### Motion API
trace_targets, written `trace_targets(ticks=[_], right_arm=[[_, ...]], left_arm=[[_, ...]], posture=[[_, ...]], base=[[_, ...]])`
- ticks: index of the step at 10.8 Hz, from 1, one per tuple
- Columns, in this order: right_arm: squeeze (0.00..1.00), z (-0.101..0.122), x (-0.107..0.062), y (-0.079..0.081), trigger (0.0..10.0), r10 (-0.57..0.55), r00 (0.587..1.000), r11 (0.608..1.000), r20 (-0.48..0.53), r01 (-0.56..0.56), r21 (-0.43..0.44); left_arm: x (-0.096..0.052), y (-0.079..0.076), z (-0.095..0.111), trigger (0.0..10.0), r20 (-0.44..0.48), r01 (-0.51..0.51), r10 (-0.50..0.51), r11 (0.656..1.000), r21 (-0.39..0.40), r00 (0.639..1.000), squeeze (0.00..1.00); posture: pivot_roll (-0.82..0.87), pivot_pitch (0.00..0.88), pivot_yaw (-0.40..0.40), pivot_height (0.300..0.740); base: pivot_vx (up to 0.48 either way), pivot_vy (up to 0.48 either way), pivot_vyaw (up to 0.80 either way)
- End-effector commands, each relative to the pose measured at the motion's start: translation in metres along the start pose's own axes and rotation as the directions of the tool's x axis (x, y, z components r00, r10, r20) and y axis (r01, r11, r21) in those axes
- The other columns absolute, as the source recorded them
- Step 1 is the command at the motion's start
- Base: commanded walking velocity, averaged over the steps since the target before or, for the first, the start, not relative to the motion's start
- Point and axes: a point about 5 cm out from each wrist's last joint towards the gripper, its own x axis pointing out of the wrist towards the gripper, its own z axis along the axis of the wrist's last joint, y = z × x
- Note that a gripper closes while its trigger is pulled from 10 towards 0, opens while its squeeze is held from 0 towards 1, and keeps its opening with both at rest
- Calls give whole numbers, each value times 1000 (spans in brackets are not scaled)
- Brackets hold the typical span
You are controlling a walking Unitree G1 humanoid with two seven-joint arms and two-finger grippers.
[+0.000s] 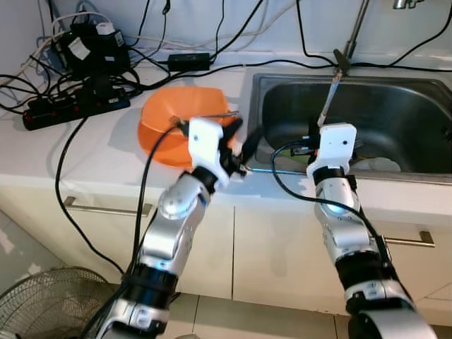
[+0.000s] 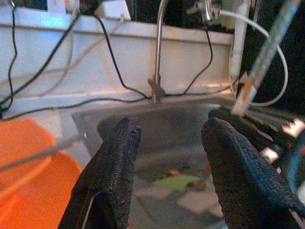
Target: Kitchen organization
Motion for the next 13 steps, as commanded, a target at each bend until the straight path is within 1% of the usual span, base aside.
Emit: trace_targets(ticks=[1, 2, 3, 4, 5, 7, 10, 11, 13], right_arm=[[0, 3, 4, -4, 0, -21, 1000, 1000, 16, 21, 4], [0, 2, 5, -4, 0, -23, 1000, 1000, 11, 23, 0], [0, -1, 8, -6, 10000, -33, 999, 999, -9, 33, 6], [0, -2, 10, -7, 10000, -36, 999, 999, -20, 36, 4], [0, -3, 11, -8, 10000, -35, 999, 999, -25, 35, 1], [0, -5, 16, -10, 10000, -42, 998, 999, -49, 42, 3], [0, -2, 24, -7, 10000, -25, 998, 1000, -54, 26, 8], [0, -1, 26, -2, 10000, -4, 999, 1000, -54, 4, 4], [0, -7, 27, 1, 10000, 13, 994, 1000, -106, -12, 9]], left_arm=[[-3, -1, -5, 10000, -31, 11, -11, 1000, 14, 999, 0], [-5, 1, -13, 10000, -62, 3, -3, 1000, 12, 998, 0], [-9, 2, -24, 10000, -107, 2, -1, 1000, 10, 994, 0], [-13, 1, -32, 10000, -145, 16, -13, 1000, 13, 989, 0], [-14, 0, -34, 10000, -155, 17, -15, 1000, 11, 988, 0], [-20, 2, -47, 10000, -194, 9, -9, 1000, 2, 981, 0], [-22, 1, -50, 10000, -211, 16, -14, 1000, 9, 977, 0], [-22, 1, -51, 10000, -212, 19, -17, 1000, 9, 977, 0], [-22, -1, -52, 10000, -220, 24, -21, 1000, 12, 975, 0]], posture=[[79, 0, 58, 740], [79, 0, 59, 740], [79, 0, 58, 740], [79, 0, 59, 740], [79, 0, 60, 740], [80, 0, 61, 740], [84, 0, 62, 740], [86, 0, 61, 740], [94, 0, 59, 740]], base=[[0, 0, 0], [0, 0, 0], [0, 0, 0], [0, 0, 0], [0, 0, 0], [0, 0, 0], [0, 0, 0], [0, 0, 0], [0, 0, 0]])
